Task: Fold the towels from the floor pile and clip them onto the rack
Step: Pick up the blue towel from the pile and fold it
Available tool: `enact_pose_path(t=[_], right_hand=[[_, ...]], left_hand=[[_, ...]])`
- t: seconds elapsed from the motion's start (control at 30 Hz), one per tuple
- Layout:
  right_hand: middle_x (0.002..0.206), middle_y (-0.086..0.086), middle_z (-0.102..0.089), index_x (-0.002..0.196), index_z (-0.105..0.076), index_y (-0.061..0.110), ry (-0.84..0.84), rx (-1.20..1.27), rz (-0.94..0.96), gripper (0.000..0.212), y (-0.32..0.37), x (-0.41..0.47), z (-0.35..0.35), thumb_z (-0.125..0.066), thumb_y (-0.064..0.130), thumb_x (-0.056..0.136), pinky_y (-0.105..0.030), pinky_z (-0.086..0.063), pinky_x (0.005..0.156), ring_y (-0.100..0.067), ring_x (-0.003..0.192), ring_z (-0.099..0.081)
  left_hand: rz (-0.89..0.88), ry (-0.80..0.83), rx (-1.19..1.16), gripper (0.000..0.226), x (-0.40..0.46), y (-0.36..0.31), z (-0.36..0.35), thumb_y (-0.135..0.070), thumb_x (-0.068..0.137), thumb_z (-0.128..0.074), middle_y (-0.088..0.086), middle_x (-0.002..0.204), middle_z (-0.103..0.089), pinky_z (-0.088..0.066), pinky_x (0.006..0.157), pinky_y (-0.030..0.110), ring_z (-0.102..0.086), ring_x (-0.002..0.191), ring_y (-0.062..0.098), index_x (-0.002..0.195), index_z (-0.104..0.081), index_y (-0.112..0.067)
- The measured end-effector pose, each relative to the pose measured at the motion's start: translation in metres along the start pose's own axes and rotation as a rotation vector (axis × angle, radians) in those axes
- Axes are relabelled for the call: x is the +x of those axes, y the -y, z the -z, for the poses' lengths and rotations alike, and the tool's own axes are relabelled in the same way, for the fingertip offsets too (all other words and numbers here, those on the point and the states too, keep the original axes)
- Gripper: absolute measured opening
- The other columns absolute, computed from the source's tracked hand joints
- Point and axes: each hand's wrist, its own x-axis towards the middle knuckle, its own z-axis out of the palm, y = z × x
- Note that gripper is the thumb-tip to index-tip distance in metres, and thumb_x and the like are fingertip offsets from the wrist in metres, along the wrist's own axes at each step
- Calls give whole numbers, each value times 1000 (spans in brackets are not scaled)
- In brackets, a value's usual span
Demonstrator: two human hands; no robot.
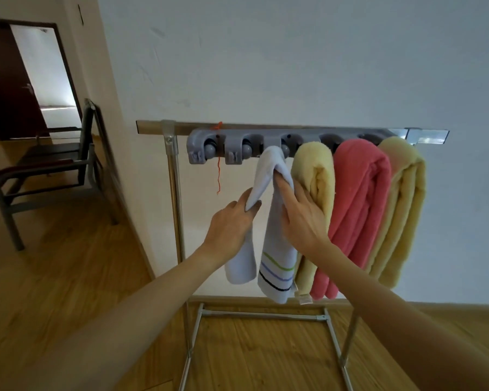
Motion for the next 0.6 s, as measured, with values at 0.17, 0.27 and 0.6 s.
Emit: enact_pose_path(t=[0.17,0.27,0.6], right_hand=[[113,-14,-63,149,-4,20,-58,220,-217,76,2,-35,-11,-54,15,93,-37,-54,58,-23,70,-63],[110,-11,-64,145,-22,8,-22,260,-391,66,5,-56,-25,-59,21,92,-33,-53,67,-23,80,-64],[58,15,-41,79,-41,13,221,342,-503,19,7,-127,-70,-56,17,91,-22,-28,49,-3,50,-40]], left_hand=[[-43,-22,27,39,-28,1,-27,-4,86,-60,19,117,-57,-52,49,40,-58,75,30,125,-55,-1],[-18,-13,-41,34,-54,-7,-45,-12,91,-55,15,114,-59,-53,54,37,-59,81,27,124,-58,-6],[34,83,-236,50,-142,-23,-85,-3,87,-54,8,137,-49,-52,87,29,-54,112,21,136,-47,-7]])
